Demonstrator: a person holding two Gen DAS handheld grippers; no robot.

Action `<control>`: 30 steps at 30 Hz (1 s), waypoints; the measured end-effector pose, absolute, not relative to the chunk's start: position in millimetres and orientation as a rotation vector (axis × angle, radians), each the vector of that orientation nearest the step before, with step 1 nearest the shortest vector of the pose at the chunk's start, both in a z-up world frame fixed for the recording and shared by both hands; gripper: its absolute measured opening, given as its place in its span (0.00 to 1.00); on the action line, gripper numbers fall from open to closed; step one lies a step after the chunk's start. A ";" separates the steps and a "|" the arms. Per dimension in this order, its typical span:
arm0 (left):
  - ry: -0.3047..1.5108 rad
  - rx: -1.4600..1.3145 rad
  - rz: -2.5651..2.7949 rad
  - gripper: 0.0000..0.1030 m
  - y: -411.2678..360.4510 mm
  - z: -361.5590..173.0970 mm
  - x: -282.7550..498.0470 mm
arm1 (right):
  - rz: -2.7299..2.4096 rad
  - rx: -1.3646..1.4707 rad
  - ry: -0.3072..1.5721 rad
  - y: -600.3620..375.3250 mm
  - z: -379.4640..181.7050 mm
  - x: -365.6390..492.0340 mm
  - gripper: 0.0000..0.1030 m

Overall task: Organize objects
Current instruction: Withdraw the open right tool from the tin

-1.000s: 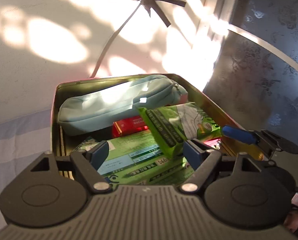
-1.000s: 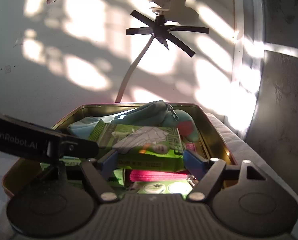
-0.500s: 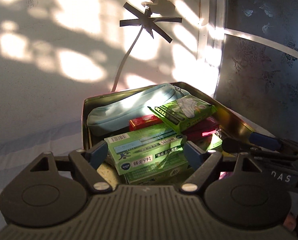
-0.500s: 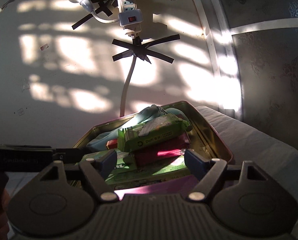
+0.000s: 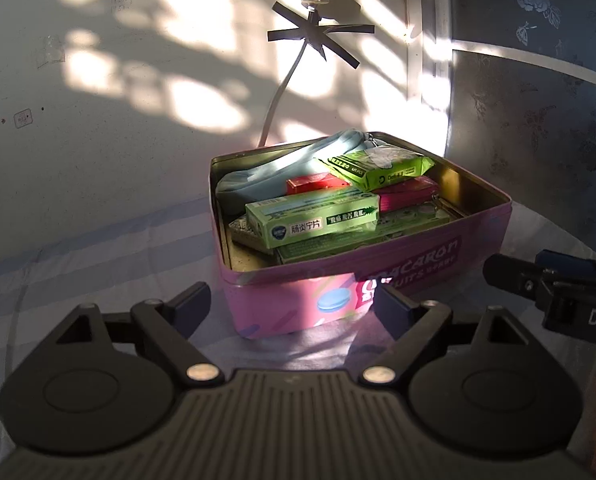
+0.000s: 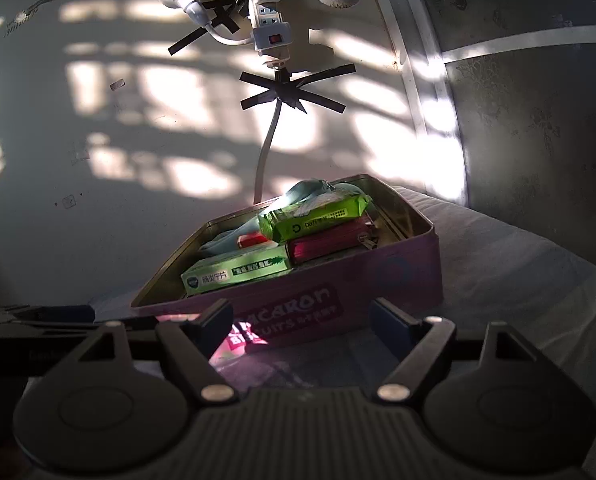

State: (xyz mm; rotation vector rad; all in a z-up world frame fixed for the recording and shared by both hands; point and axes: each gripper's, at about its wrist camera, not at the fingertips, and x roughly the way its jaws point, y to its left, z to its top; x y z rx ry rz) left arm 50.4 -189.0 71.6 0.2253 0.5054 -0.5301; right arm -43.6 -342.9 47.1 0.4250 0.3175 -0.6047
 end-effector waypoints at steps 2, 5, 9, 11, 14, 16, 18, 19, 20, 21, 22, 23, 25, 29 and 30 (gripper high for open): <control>0.514 0.220 -0.515 0.89 -183.4 68.1 46.3 | -0.597 0.433 0.324 -336.8 44.9 -45.6 0.76; 0.520 0.217 -0.493 0.92 -176.6 65.1 41.9 | -0.589 0.433 0.320 -328.0 45.2 -48.3 0.76; 0.519 0.224 -0.475 0.97 -169.3 62.5 33.9 | -0.577 0.439 0.299 -317.5 49.4 -52.5 0.78; 0.510 0.225 -0.465 1.00 -166.5 62.2 30.5 | -0.577 0.436 0.292 -313.4 50.8 -53.6 0.80; 0.507 0.220 -0.447 1.00 -162.0 62.3 27.0 | -0.584 0.429 0.287 -308.0 51.5 -54.1 0.81; 0.505 0.216 -0.434 1.00 -160.6 62.7 26.3 | -0.589 0.423 0.282 -305.1 51.5 -54.5 0.81; 0.498 0.218 -0.419 1.00 -160.2 63.2 25.7 | -0.592 0.417 0.277 -302.0 51.8 -54.4 0.81; 0.494 0.221 -0.413 1.00 -160.3 63.4 25.5 | -0.593 0.412 0.274 -300.3 52.0 -54.3 0.82; 0.489 0.226 -0.405 1.00 -160.2 63.4 24.9 | -0.595 0.404 0.272 -298.6 51.9 -54.0 0.83; 0.486 0.231 -0.400 1.00 -160.2 63.4 24.9 | -0.596 0.396 0.268 -297.1 52.0 -53.9 0.84; 0.478 0.232 -0.396 1.00 -160.3 63.1 24.2 | -0.599 0.387 0.264 -294.8 52.0 -53.9 0.86; 0.464 0.237 -0.388 1.00 -160.2 62.7 22.8 | -0.602 0.378 0.261 -292.7 52.3 -53.5 0.87; 0.445 0.252 -0.370 1.00 -160.9 61.7 20.7 | -0.606 0.365 0.258 -290.0 52.0 -53.7 0.89; 0.454 0.256 -0.370 1.00 -160.1 60.5 20.7 | -0.605 0.368 0.260 -289.5 50.3 -53.9 0.92; 0.457 0.250 -0.371 1.00 -159.5 60.5 20.5 | -0.606 0.373 0.259 -290.1 50.0 -54.2 0.93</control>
